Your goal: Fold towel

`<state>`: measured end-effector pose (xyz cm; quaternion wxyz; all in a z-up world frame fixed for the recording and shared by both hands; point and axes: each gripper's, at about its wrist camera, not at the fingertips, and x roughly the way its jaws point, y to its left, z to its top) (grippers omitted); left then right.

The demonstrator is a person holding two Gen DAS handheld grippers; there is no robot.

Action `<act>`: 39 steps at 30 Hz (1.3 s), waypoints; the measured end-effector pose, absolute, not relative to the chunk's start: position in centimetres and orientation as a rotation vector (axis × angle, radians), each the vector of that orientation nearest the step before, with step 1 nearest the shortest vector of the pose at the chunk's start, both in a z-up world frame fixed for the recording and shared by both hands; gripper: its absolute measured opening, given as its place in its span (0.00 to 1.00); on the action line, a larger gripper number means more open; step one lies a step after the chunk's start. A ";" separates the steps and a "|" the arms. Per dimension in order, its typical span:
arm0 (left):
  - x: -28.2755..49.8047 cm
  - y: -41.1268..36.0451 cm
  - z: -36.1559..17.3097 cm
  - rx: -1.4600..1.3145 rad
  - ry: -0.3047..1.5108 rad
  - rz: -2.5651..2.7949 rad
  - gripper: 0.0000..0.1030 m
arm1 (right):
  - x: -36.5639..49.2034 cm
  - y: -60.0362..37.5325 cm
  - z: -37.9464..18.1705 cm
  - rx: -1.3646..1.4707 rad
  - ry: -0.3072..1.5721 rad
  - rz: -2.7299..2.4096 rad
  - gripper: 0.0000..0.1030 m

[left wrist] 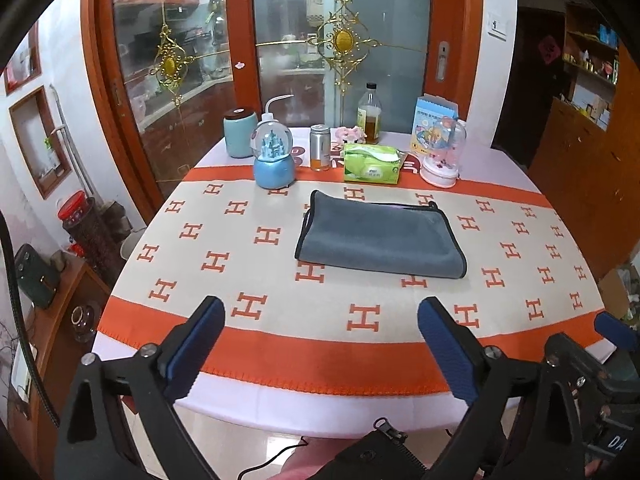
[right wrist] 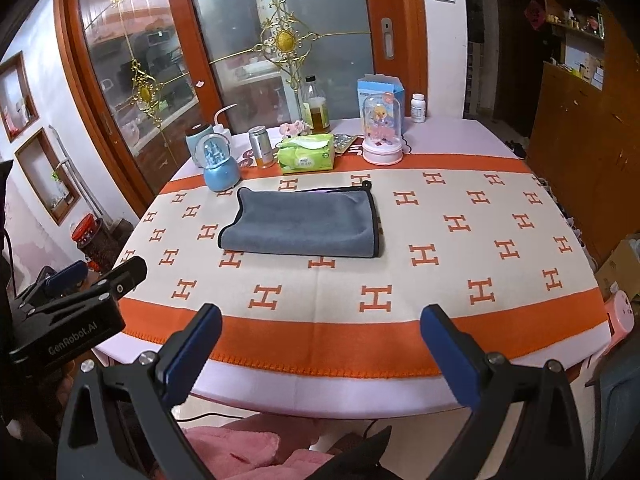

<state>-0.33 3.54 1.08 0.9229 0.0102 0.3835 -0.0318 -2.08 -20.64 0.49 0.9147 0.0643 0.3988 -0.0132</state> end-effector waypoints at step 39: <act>0.7 1.7 0.9 0.085 0.802 -0.063 0.99 | -0.9 -21.5 -0.6 0.152 0.846 -0.029 1.00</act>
